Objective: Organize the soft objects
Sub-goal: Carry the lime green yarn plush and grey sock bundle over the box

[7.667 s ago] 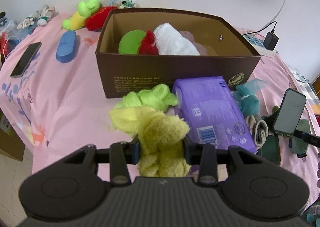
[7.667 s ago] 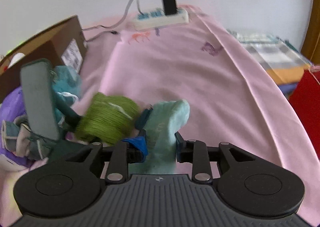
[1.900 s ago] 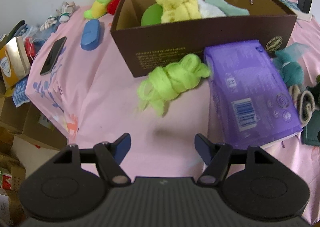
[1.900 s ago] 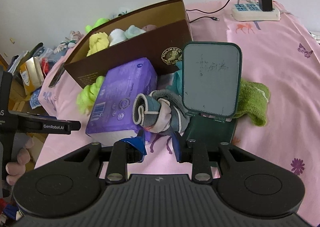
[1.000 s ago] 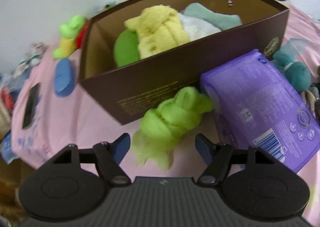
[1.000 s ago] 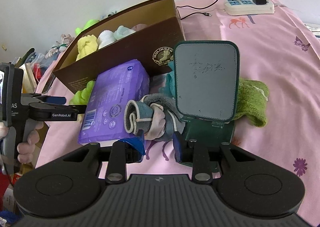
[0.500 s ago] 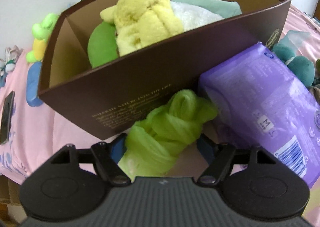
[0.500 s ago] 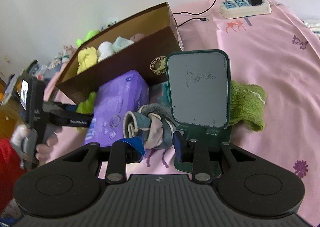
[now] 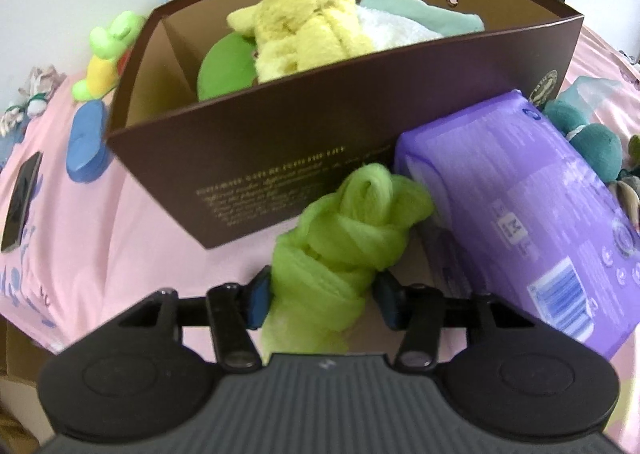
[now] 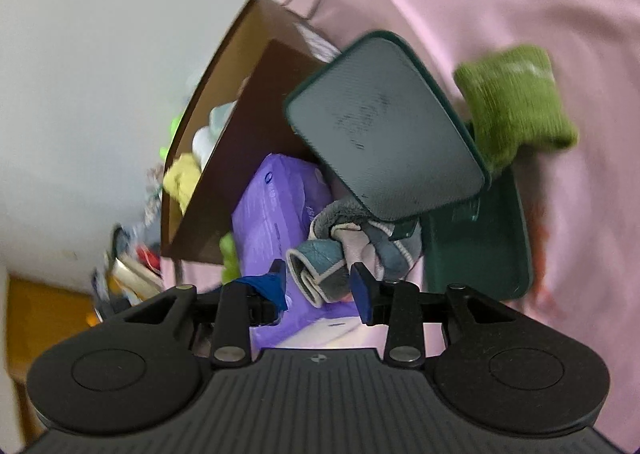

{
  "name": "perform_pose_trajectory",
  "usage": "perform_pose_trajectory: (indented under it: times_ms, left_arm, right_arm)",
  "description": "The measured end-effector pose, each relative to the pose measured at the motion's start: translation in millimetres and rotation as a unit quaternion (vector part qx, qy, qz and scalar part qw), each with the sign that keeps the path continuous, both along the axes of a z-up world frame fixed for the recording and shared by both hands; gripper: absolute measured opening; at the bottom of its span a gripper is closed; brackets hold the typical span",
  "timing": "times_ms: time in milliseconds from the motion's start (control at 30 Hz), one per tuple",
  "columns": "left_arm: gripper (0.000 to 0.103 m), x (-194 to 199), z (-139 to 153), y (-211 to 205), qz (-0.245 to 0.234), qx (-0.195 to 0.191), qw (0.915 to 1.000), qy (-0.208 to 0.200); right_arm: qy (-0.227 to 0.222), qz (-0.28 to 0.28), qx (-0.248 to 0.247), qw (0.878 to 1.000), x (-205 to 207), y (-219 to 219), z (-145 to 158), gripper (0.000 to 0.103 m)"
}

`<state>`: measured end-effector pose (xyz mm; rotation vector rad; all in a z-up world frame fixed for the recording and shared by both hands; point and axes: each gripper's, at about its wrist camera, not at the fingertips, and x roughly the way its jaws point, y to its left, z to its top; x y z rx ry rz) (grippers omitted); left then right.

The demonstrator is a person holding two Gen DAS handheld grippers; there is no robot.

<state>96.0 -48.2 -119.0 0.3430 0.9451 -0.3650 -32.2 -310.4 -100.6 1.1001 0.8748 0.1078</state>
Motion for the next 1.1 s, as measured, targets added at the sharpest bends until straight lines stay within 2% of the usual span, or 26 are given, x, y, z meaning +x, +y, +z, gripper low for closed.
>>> perform_pose_trajectory:
  times_ms: [167, 333, 467, 767, 900, 967, 1100]
  left_arm:
    - [0.051, -23.7, 9.1, 6.5, 0.009, -0.022, 0.9997, 0.004]
    - [0.051, -38.3, 19.8, 14.2, 0.020, -0.039, 0.9990, 0.005]
    - [0.051, -45.2, 30.3, 24.4, 0.025, -0.063, 0.9977, 0.007]
    - [0.051, -50.6, 44.4, 35.0, 0.019, -0.091, 0.9956, 0.006]
    - [0.051, -47.0, 46.3, 36.9, 0.016, -0.098, 0.9950, 0.009]
    - [0.051, -46.7, 47.7, 38.1, 0.013, -0.098, 0.9951, 0.007]
    - [0.051, -43.0, 50.1, 41.7, 0.013, -0.106, 0.9942, 0.009]
  right_arm:
    - [0.035, -0.053, 0.059, 0.996, 2.5, 0.6, -5.7, 0.021]
    - [0.086, -0.102, 0.067, 0.989, 1.9, 4.0, 1.4, 0.022]
    - [0.110, -0.134, 0.072, 0.982, 0.5, 5.0, 0.9, 0.023]
    - [0.158, -0.158, 0.081, 0.971, 12.9, 15.0, -9.3, 0.026]
    - [0.167, -0.155, 0.059, 0.972, 15.9, 22.4, -6.5, 0.027]
    - [0.177, -0.164, 0.071, 0.968, 8.9, 19.3, -5.9, 0.029]
    - [0.172, -0.166, 0.087, 0.967, 10.9, 19.1, -13.7, 0.030]
